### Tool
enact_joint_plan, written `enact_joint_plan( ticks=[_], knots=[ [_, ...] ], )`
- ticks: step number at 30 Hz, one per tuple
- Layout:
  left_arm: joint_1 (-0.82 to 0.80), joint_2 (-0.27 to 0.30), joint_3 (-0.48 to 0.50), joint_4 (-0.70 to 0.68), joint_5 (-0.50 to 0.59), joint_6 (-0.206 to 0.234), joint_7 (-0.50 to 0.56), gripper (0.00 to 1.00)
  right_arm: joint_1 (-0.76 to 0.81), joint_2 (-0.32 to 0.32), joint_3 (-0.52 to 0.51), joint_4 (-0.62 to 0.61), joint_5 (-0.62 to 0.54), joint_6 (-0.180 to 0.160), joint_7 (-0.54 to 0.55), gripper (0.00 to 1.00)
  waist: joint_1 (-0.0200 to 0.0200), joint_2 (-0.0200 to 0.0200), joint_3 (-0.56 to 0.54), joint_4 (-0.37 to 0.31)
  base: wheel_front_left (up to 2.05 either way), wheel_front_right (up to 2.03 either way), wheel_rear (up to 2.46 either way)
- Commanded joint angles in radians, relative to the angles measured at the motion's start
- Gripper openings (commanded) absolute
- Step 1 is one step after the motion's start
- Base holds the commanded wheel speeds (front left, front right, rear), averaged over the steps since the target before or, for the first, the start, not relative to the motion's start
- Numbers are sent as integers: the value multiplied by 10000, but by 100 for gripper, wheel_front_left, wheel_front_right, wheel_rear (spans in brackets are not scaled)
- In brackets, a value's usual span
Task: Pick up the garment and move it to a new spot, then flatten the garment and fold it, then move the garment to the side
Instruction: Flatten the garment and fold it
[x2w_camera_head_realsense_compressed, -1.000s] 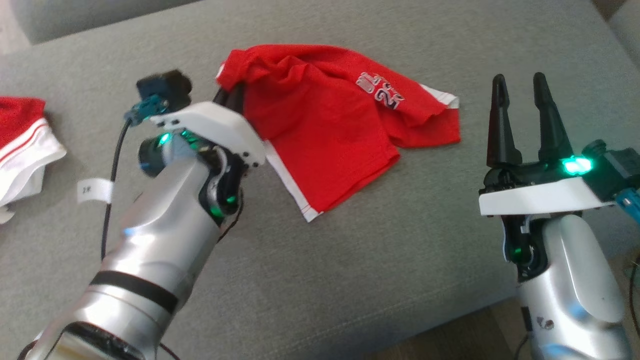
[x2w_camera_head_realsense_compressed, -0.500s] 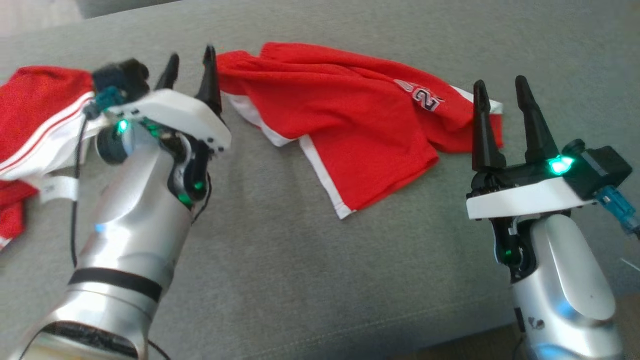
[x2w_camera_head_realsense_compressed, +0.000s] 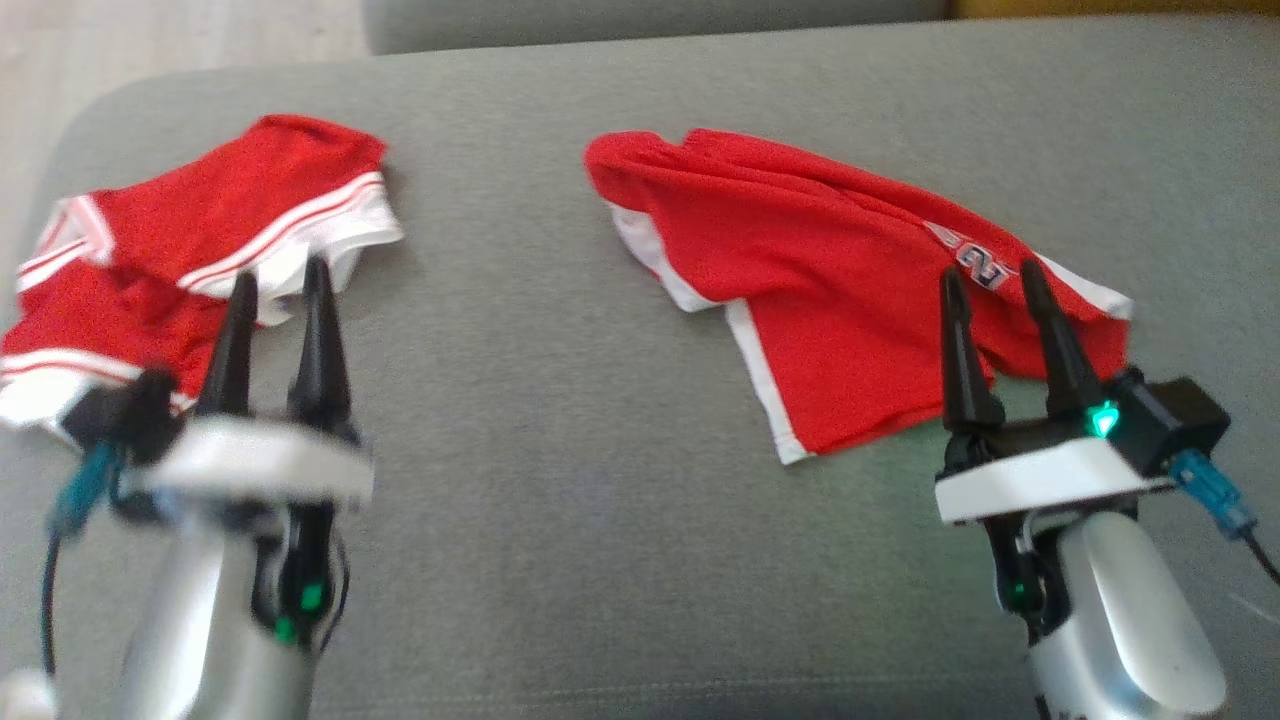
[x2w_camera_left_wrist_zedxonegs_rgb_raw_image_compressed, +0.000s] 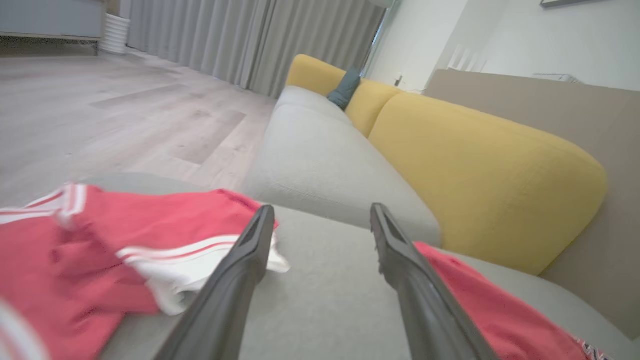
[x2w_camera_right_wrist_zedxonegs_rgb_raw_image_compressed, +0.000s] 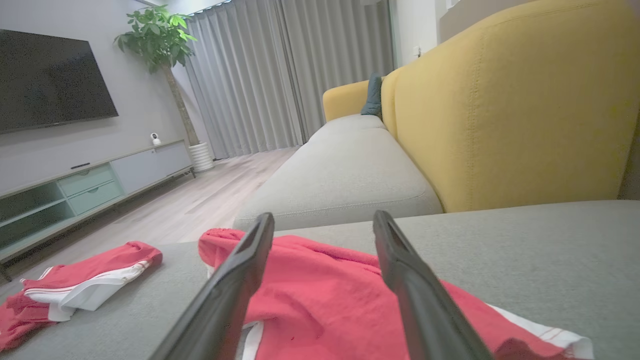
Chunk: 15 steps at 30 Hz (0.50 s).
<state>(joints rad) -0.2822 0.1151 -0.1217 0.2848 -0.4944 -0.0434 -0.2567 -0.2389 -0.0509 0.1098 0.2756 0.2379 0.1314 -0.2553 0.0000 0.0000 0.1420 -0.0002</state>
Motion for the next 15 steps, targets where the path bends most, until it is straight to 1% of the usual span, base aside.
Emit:
enact_joint_plan(
  ticks=[1, 4, 7, 10, 15],
  knots=[
    [-246, 121, 492, -687, 252, -107, -50, 100, -175, 7, 180, -313, 36, -7, -64, 100, 0, 0, -220, 379, 0, 0, 0],
    [645, -177, 992, -1639, 911, -266, -51, 100, 30, 7, -2, -341, 3, -7, -64, 100, 0, 0, -318, 667, 0, 0, 0],
    [1106, -425, 1085, -2046, 1275, -438, -51, 100, 183, 7, -56, -357, 8, -7, -64, 100, 0, 0, -375, 861, 0, 0, 0],
    [1247, -552, 1018, -2160, 1471, -547, -51, 100, 284, 7, 79, -308, -228, -7, -64, 100, 0, 0, -390, 993, 0, 0, 0],
    [1315, -637, 764, -1925, 1428, -668, -51, 100, 431, 7, 610, 244, -521, -7, 199, 100, 0, 0, -245, 1181, 0, 0, 0]
  ],
)
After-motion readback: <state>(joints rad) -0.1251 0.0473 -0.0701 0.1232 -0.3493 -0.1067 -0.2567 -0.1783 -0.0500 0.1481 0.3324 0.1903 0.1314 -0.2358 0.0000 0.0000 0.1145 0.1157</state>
